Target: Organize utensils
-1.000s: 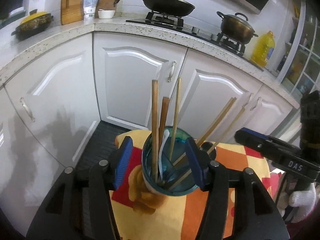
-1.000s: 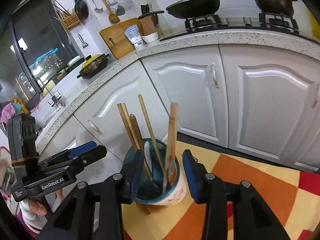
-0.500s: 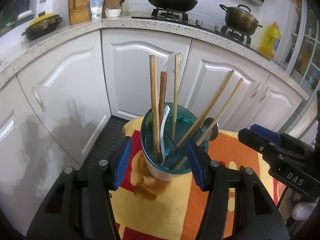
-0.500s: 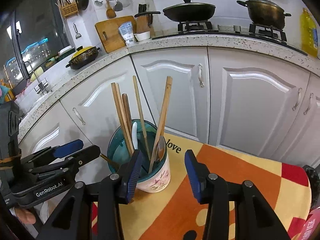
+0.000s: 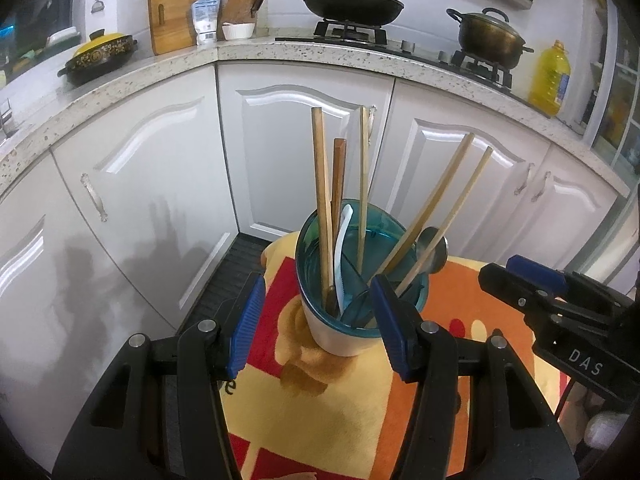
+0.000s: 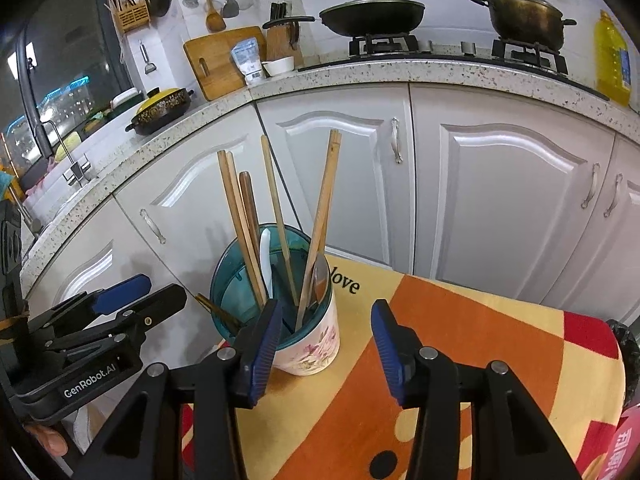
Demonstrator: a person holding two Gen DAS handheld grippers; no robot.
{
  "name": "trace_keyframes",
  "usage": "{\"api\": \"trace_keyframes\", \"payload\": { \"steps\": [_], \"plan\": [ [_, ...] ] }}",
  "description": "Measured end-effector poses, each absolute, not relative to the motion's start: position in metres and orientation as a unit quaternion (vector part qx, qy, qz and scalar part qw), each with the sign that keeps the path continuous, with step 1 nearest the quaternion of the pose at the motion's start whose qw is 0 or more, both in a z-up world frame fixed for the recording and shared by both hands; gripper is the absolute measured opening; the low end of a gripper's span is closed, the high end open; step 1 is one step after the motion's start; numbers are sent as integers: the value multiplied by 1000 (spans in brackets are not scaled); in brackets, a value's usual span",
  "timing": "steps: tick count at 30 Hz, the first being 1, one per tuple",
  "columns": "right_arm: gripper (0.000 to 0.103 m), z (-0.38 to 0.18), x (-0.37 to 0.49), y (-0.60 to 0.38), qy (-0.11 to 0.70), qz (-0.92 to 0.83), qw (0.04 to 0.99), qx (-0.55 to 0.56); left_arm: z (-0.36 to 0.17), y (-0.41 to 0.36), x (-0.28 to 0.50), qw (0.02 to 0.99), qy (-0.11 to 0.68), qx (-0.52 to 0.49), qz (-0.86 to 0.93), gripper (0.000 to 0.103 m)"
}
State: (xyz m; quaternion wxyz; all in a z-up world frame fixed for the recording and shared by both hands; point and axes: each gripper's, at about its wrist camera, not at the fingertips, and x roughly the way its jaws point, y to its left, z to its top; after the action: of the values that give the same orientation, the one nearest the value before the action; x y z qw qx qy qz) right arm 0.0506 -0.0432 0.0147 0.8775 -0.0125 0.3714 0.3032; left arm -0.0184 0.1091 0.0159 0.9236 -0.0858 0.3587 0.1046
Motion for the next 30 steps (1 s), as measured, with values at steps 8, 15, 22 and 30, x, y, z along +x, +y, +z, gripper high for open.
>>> {"api": "trace_keyframes", "payload": {
  "steps": [8, 15, 22, 30],
  "plan": [
    [46, 12, 52, -43, 373, 302, 877, -13, 16, 110, -20, 925, 353, -78, 115, 54],
    [48, 10, 52, -42, 375, 299, 877, -14, 16, 108, -22, 926, 350, -71, 125, 54],
    [49, 11, 52, -42, 373, 296, 879, -18, 15, 103, -24, 925, 352, -65, 127, 54],
    [51, 10, 52, -44, 372, 291, 881, -16, 15, 101, -25, 927, 344, -58, 135, 54]
  ]
}}
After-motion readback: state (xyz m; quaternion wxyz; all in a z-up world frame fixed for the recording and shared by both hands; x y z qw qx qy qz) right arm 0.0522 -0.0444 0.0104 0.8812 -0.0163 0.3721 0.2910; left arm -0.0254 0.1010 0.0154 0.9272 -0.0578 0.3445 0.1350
